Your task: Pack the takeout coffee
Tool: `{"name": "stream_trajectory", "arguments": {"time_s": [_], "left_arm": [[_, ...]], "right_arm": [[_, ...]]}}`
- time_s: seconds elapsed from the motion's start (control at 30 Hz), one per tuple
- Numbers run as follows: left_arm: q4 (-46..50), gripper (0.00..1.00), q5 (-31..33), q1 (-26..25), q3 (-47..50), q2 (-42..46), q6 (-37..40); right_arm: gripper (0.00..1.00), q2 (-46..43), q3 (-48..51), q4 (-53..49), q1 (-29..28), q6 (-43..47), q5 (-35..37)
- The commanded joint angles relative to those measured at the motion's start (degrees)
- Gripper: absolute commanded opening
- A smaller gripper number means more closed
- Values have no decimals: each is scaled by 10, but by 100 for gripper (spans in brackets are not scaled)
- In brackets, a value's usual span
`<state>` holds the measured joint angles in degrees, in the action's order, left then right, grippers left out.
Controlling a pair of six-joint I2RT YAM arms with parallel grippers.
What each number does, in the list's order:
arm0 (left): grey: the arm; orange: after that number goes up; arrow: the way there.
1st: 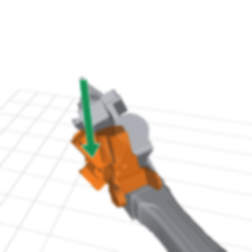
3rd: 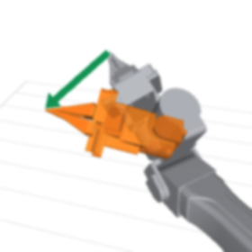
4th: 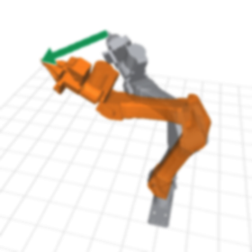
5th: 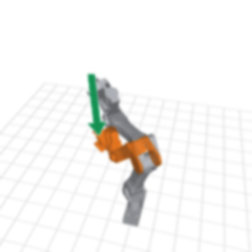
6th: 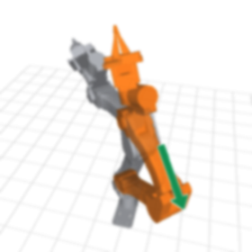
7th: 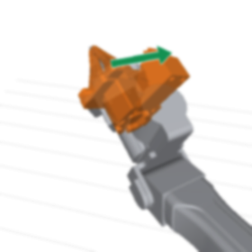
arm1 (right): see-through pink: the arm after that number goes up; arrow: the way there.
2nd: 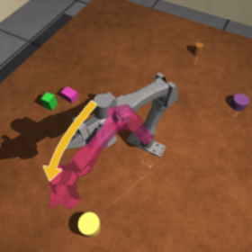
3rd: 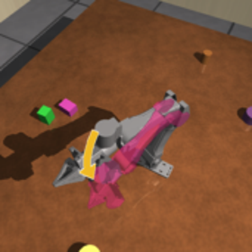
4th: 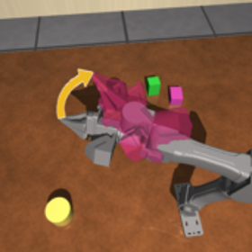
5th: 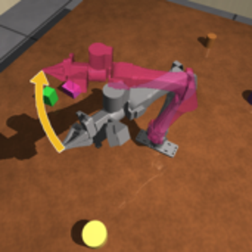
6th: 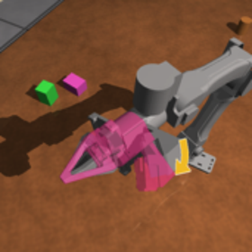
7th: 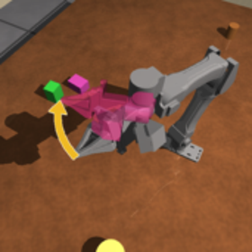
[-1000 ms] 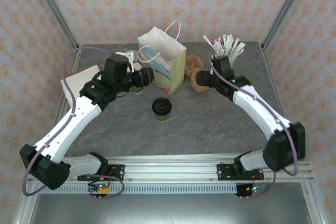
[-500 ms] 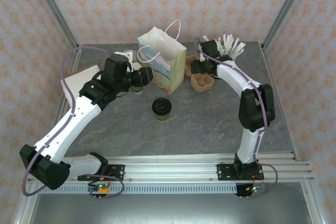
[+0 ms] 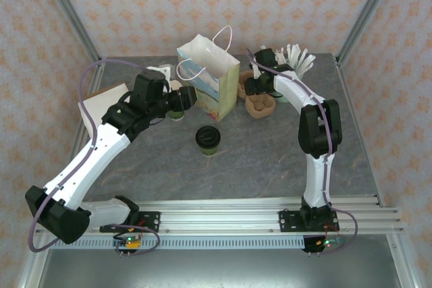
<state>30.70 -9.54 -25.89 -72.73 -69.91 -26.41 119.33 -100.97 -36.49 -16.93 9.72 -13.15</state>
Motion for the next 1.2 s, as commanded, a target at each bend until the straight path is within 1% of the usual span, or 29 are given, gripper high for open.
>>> {"name": "stream_trajectory", "arguments": {"time_s": [0.0,0.53,0.83,1.17], "left_arm": [[13,71,17,-3,-10,6,15],[9,71,13,-4,-6,6,10],[9,72,15,-4,-2,9,10],[8,71,15,-4,0,10,10]], "right_arm": [[53,15,-31,-39,4,26,-11],[46,44,-78,-84,9,65,-28],[44,59,-100,-102,11,75,-32],[44,71,-115,-119,12,88,-12]]}}
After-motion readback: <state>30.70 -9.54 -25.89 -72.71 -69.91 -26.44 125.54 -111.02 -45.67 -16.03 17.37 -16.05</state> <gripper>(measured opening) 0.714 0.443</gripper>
